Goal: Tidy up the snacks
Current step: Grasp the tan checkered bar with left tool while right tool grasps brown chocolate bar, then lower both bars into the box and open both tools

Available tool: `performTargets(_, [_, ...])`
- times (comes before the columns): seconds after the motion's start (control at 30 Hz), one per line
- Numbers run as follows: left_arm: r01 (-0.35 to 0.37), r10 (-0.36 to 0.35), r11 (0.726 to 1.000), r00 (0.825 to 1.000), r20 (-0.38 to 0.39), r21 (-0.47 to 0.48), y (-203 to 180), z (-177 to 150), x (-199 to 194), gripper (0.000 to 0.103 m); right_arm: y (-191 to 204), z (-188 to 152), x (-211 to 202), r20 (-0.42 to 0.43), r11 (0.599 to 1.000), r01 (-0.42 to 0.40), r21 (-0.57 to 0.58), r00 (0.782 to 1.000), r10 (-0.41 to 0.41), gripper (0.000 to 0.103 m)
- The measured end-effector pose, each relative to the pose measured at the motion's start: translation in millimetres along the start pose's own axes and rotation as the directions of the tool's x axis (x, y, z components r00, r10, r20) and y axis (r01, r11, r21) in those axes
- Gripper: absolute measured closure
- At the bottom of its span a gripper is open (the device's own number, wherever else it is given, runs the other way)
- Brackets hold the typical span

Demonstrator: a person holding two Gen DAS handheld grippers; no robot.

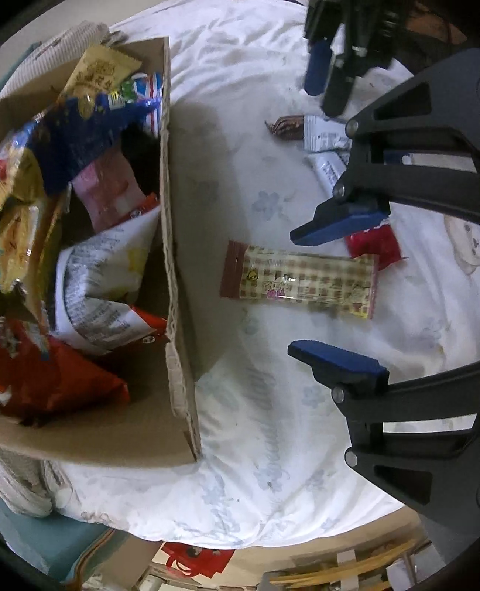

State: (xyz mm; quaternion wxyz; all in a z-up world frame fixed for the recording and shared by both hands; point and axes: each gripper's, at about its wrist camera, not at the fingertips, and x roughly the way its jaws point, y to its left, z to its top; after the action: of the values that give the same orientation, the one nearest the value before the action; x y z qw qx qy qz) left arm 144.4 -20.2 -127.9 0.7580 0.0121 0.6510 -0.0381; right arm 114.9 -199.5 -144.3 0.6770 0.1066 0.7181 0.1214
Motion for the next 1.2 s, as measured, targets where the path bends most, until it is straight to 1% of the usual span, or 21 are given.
performTargets(0.03, [0.000, -0.001, 1.000, 1.000, -0.005, -0.002, 1.1, 0.0, 2.0, 0.059, 3.7, -0.6, 4.1, -0.010, 1.000, 0.000, -0.009, 1.000, 0.000, 0.058])
performTargets(0.1, [0.005, -0.005, 1.000, 1.000, -0.018, -0.001, 2.0, -0.5, 6.0, 0.061, 11.0, -0.5, 12.7, -0.029, 0.999, 0.012, -0.033, 0.999, -0.013, 0.058])
performTargets(0.17, [0.004, -0.004, 1.000, 1.000, -0.026, 0.010, 1.0, -2.3, 8.8, 0.065, 15.5, 0.2, 16.3, -0.028, 0.998, 0.025, -0.051, 0.999, -0.027, 0.058])
performTargets(0.27, [-0.019, 0.021, 0.999, 0.999, -0.044, 0.045, -3.7, -5.6, 15.6, 0.070, 20.9, 2.1, 19.2, -0.026, 0.997, 0.036, -0.069, 0.999, -0.038, 0.058])
performTargets(0.3, [-0.028, 0.031, 0.998, 0.999, -0.045, 0.054, -5.2, -6.8, 16.5, 0.075, 23.0, 2.9, 20.4, -0.023, 0.997, 0.036, -0.073, 0.999, -0.038, 0.058])
performTargets(0.33, [-0.035, 0.038, 0.998, 0.998, -0.042, 0.060, -6.3, -7.6, 16.7, 0.077, 28.1, 3.8, 22.4, -0.017, 0.995, 0.043, -0.085, 0.999, -0.045, 0.058])
performTargets(0.43, [-0.045, 0.046, 0.998, 0.999, -0.020, 0.048, -11.5, -9.2, 10.8, 0.080, 36.1, 3.6, 23.0, 0.003, 0.988, 0.079, -0.132, 0.997, -0.079, 0.059])
performTargets(0.47, [-0.047, 0.048, 0.998, 0.999, -0.007, 0.041, -12.2, -9.5, 6.6, 0.080, 37.7, 3.1, 22.1, 0.014, 0.985, 0.099, -0.140, 0.995, -0.098, 0.070])
performTargets(0.5, [-0.048, 0.048, 0.998, 0.999, 0.000, 0.036, -15.2, -9.5, 2.2, 0.080, 38.3, 2.7, 19.7, 0.029, 0.983, 0.115, -0.142, 0.993, -0.112, 0.084])
performTargets(0.63, [-0.017, 0.017, 1.000, 1.000, 0.011, -0.007, -6.4, -14.7, -11.4, 0.080, 29.4, 4.3, -3.4, 0.090, 0.992, 0.079, -0.094, 0.993, -0.071, 0.084])
performTargets(0.73, [-0.011, 0.012, 1.000, 1.000, 0.023, -0.021, -2.0, -20.6, -21.2, 0.080, 18.7, 5.3, -19.5, 0.121, 0.998, 0.031, -0.048, 0.992, -0.025, 0.084])
performTargets(0.83, [-0.013, 0.013, 1.000, 0.999, 0.043, -0.020, -3.2, -26.7, -32.1, 0.080, 15.7, 5.7, -31.9, 0.151, 0.999, 0.011, -0.037, 0.988, -0.005, 0.084])
performTargets(0.87, [-0.014, 0.015, 1.000, 0.998, 0.054, -0.022, -3.8, -30.0, -37.2, 0.080, 8.5, 2.7, -39.2, 0.161, 0.999, 0.001, -0.036, 0.987, 0.005, 0.084])
performTargets(0.93, [-0.010, 0.012, 1.000, 0.997, 0.080, -0.024, 0.5, -40.5, -50.1, 0.080, 5.1, 1.2, -49.4, 0.186, 0.999, -0.022, -0.044, 0.982, 0.030, 0.084])
performTargets(0.97, [-0.008, 0.011, 1.000, 0.995, 0.096, -0.024, 1.6, -40.2, -55.3, 0.080, 7.1, 0.3, -56.3, 0.205, 0.998, -0.043, -0.055, 0.977, 0.054, 0.084])
performTargets(1.03, [0.010, -0.005, 1.000, 0.989, 0.151, -0.030, 0.2, -51.1, -74.8, 0.080, 11.7, -0.9, -68.5, 0.236, 0.994, -0.076, -0.083, 0.967, 0.094, 0.084])
performTargets(1.07, [0.017, -0.012, 0.999, 0.986, 0.164, -0.027, 0.7, -57.2, -81.1, 0.080, 14.8, -2.4, -75.0, 0.251, 0.990, -0.096, -0.102, 0.961, 0.119, 0.084])
performTargets(1.17, [0.050, -0.046, 0.999, 0.972, 0.229, -0.009, -6.4, -62.9, -103.6, 0.080, 23.9, -3.7, -90.9, 0.292, 0.978, -0.142, -0.155, 0.939, 0.183, 0.084])
performTargets(1.2, [0.055, -0.052, 0.998, 0.967, 0.249, -0.008, -8.0, -59.3, -112.5, 0.080, 25.9, -3.4, -96.5, 0.308, 0.973, -0.154, -0.169, 0.930, 0.201, 0.084])
